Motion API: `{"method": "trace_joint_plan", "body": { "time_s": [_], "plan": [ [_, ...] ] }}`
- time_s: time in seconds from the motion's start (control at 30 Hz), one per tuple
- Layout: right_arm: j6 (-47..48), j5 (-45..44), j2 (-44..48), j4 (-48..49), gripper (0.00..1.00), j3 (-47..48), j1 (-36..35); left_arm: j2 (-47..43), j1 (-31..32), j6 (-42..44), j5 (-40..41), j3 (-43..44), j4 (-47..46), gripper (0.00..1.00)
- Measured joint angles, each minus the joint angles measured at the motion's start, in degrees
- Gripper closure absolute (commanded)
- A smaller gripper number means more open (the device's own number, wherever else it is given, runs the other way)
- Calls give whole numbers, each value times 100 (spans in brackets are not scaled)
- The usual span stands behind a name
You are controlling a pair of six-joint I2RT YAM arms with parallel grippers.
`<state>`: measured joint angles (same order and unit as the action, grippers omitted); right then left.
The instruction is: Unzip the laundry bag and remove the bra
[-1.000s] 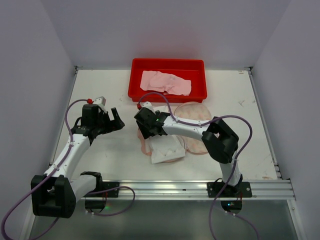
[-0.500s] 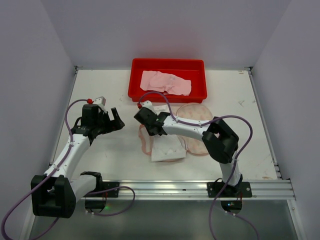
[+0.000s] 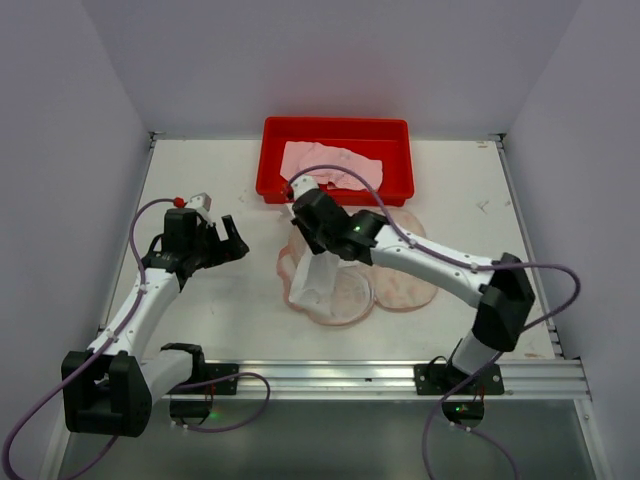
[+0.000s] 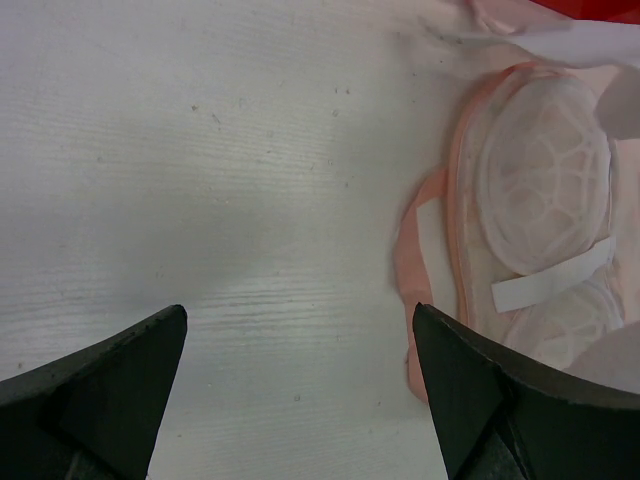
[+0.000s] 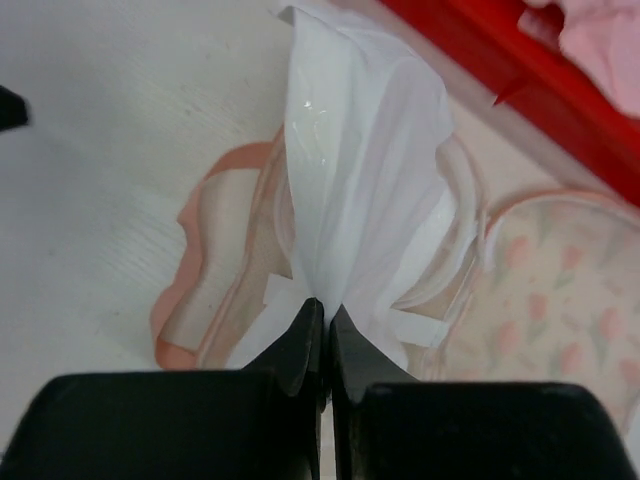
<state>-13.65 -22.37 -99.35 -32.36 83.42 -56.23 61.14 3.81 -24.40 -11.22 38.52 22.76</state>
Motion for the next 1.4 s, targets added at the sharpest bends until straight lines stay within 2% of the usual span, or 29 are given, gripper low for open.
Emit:
{"method": "trace_joint_plan", "body": {
  "time_s": [0.17, 0.3, 0.53, 0.77, 0.83, 0.93, 1.03, 1.13, 1.4],
  "plan": [
    [916, 772, 1377, 205, 100, 70, 540, 0, 0, 0, 9, 0, 0, 2],
    [1840, 1322, 1729, 455, 100, 535, 1305, 0, 0, 0, 13, 0, 0, 2],
    [3589, 2205, 824, 809, 100, 2284, 2146, 2, 0, 0, 55, 0, 0, 2],
    [5390, 2430, -726, 1840, 100, 3399, 2736, 42, -2, 0, 151, 0, 0, 2],
    [5775, 2542, -1102, 2490, 100, 3265, 2863, 92, -2, 2, 175, 0, 2, 2],
    [6321, 2776, -1456, 3689, 100, 2581, 3036, 166, -2, 0, 214, 0, 2, 2],
    [6636, 2962, -1996, 4308, 100, 2494, 3163, 219, -2, 0, 247, 0, 2, 2],
    [6863, 3161, -2341, 4730, 100, 2306, 3246, 269, -2, 0, 251, 0, 2, 2],
    [7143, 3779, -2387, 5434, 100, 833, 3252, 334, -4, 2, 249, 0, 2, 2]
  ]
}}
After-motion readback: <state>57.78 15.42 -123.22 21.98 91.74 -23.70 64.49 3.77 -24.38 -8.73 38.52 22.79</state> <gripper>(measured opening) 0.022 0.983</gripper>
